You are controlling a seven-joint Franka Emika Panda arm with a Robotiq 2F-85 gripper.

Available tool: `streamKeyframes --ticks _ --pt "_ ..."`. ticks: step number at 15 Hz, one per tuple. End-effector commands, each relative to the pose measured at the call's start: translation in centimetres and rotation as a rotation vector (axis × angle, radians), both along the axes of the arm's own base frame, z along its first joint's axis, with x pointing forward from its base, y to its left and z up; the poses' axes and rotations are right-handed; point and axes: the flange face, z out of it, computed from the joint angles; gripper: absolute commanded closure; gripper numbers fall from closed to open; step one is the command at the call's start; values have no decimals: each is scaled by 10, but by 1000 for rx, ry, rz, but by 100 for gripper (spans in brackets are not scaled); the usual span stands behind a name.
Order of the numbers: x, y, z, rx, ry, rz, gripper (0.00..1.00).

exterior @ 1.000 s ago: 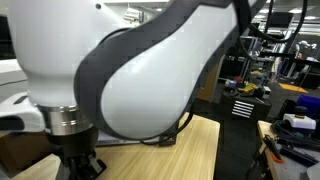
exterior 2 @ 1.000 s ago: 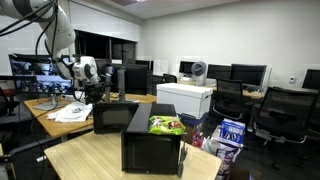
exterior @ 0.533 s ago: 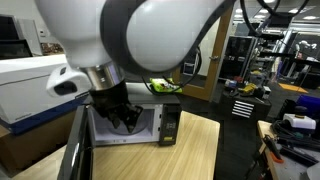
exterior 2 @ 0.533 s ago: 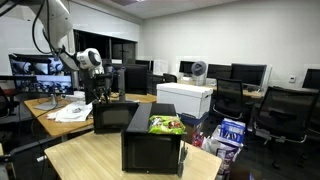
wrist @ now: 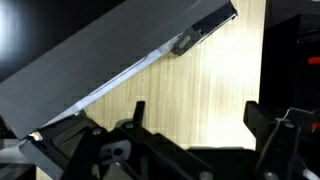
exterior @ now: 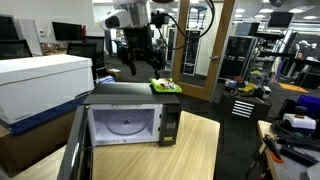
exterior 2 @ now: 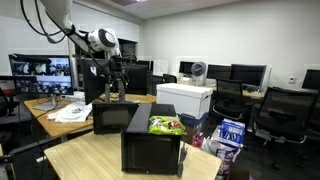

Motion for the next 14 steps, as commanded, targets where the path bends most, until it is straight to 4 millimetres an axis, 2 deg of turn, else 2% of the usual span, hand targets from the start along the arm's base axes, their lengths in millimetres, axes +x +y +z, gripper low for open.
streamKeyframes --ticks 1,4,10,14 --pt "4 -25 22 44 -6 -168 0" --pt "9 -34 27 46 18 -143 0" --pt "24 -46 36 110 -32 -284 0" --pt "32 -46 31 55 -101 -321 0"
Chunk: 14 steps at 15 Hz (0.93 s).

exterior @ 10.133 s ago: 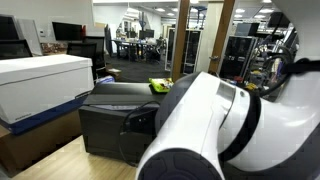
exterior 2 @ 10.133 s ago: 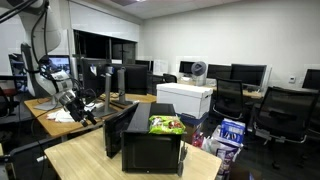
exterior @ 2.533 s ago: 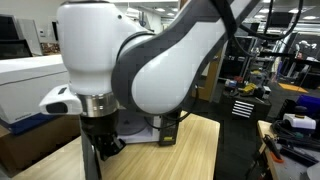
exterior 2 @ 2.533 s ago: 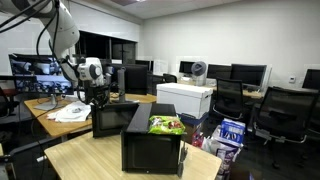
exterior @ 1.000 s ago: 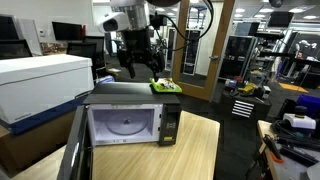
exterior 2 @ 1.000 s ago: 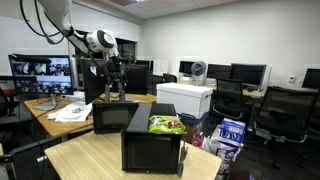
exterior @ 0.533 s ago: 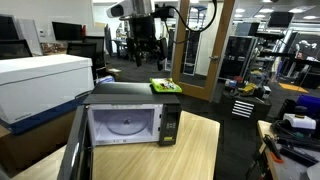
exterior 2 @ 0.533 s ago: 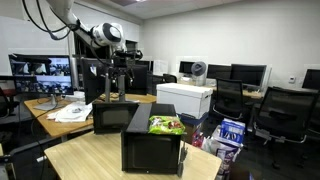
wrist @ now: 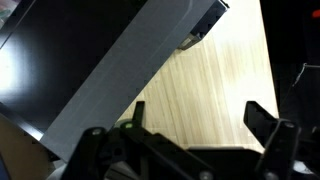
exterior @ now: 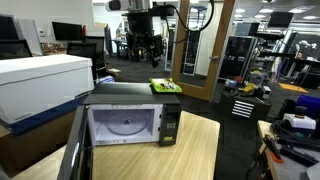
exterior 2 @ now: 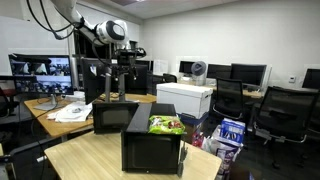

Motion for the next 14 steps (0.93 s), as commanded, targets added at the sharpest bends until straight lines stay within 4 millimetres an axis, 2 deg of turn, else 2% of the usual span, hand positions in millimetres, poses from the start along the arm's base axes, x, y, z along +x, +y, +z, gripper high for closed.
streamKeyframes --ticks 1,3,6,12,14 --pt "9 0 -9 -52 -44 -43 0" --pt "13 -3 -19 -100 -59 -36 0" --pt "16 -10 -40 -264 -69 -17 0" --pt "6 -1 -79 -465 -48 21 0" --pt "2 -2 -102 -562 -31 16 0"
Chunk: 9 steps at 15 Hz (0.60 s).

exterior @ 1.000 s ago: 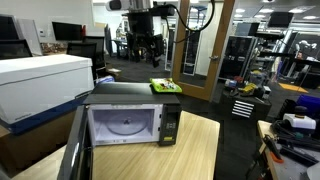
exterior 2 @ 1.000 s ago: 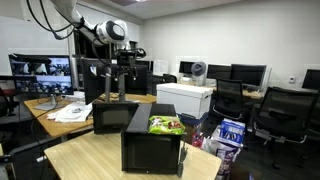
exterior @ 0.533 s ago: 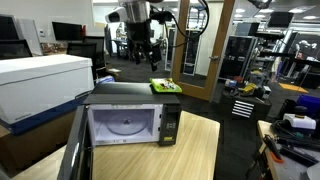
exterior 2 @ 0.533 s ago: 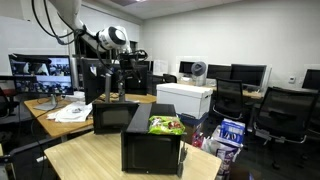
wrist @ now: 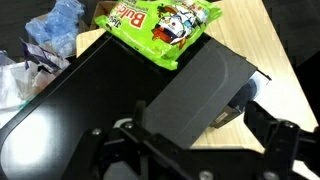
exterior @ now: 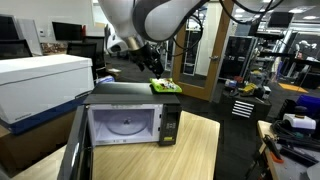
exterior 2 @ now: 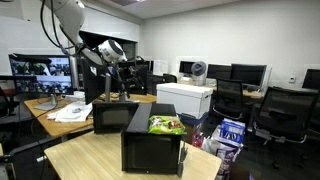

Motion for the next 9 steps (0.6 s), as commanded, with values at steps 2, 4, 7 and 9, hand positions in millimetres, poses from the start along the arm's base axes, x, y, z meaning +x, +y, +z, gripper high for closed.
streamKeyframes --ticks 2,4,7,9 --pt "13 -28 -36 -175 41 -13 0" --pt "28 -49 -48 -233 61 -9 0" --pt "42 -70 -64 -237 87 -1 0" --pt "33 -67 -75 -239 98 0 0"
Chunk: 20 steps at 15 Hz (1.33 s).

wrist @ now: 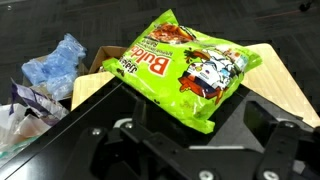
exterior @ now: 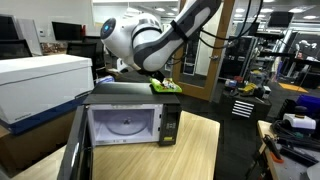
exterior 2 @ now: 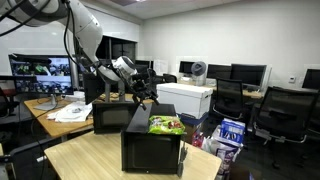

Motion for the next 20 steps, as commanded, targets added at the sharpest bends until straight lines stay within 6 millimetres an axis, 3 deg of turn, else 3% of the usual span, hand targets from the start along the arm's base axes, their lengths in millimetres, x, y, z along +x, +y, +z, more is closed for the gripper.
streamKeyframes --ticks 1,12,20 --pt "-9 4 -16 -28 42 -4 0" --pt "-19 23 -35 -37 109 -6 0" --pt "-16 16 -49 -56 123 -2 0"
